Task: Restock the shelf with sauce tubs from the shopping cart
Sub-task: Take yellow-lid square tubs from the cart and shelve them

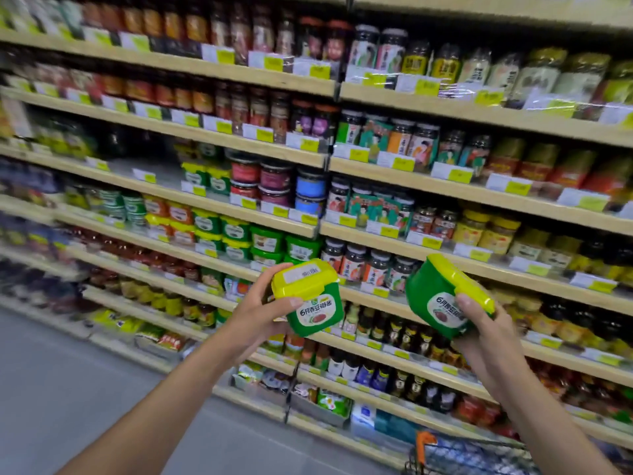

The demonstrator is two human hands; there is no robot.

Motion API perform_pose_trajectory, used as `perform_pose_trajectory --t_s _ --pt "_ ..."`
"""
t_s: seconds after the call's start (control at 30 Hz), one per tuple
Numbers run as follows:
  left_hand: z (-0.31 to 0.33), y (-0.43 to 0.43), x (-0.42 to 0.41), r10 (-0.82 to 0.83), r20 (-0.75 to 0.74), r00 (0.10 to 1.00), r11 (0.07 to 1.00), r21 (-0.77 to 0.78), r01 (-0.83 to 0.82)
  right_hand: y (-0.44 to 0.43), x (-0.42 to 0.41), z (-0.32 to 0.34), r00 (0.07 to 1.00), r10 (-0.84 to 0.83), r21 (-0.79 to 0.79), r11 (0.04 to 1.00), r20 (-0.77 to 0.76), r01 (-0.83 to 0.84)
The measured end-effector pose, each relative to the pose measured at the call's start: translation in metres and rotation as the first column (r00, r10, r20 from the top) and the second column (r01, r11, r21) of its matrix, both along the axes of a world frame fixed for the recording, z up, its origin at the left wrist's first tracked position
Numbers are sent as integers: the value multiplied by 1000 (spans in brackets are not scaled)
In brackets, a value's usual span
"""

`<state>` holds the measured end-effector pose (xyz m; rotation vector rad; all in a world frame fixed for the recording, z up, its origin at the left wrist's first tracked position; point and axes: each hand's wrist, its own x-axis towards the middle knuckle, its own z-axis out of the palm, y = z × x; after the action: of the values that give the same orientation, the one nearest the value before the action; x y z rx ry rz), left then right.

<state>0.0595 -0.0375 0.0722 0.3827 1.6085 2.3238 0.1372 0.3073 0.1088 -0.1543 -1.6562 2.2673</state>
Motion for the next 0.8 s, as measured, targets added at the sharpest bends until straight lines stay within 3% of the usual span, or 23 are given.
perform_pose_trajectory --t_s 0.33,0.8 --pt "0 -197 -6 206 -19 978 977 69 -204 -178 -86 5 971 239 5 971 9 -239" --pt "-1 -394 -52 362 -2 932 930 65 -361 -367 -175 -15 957 288 11 957 33 -289"
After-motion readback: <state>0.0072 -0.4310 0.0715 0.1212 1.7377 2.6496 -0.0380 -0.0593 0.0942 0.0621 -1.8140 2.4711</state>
